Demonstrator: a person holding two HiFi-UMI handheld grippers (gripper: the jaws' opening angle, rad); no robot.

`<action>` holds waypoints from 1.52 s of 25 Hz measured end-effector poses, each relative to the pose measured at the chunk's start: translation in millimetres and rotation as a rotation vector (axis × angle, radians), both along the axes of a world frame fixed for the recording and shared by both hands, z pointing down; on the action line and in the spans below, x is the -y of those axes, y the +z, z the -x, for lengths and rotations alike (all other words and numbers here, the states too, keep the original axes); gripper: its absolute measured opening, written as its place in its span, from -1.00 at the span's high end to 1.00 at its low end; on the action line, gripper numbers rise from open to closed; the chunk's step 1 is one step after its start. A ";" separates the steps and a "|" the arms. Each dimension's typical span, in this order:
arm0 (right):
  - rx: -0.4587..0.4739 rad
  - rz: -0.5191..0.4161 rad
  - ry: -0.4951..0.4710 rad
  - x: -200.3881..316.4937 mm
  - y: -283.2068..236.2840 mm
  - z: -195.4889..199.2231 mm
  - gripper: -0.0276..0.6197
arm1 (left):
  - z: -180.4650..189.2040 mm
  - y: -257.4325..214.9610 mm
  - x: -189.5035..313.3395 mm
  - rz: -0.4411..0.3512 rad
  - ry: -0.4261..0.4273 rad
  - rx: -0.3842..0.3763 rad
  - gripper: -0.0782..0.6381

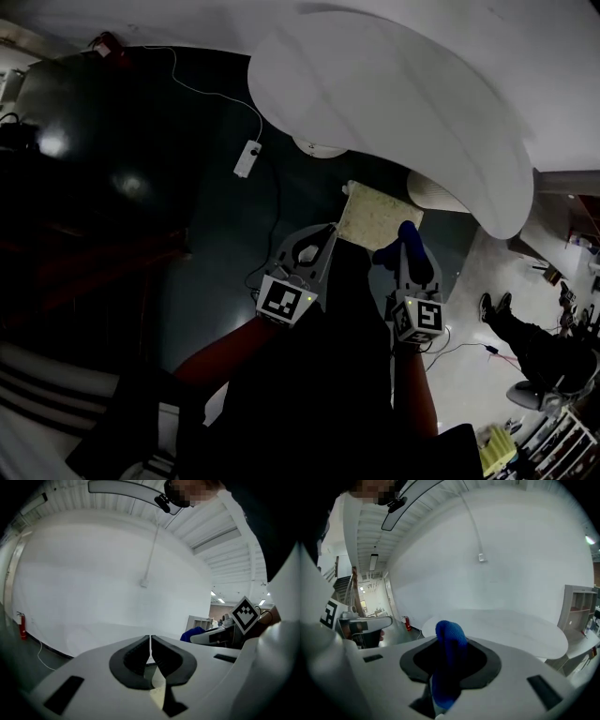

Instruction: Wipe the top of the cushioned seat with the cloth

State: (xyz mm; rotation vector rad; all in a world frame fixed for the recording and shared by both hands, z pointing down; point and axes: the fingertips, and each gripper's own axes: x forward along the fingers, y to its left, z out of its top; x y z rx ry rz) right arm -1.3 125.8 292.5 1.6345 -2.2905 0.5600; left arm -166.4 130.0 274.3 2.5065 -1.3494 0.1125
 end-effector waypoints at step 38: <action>0.257 0.500 -0.126 131.3 431.1 32.4 0.53 | -25.6 286.5 93.1 0.227 -0.104 0.004 0.72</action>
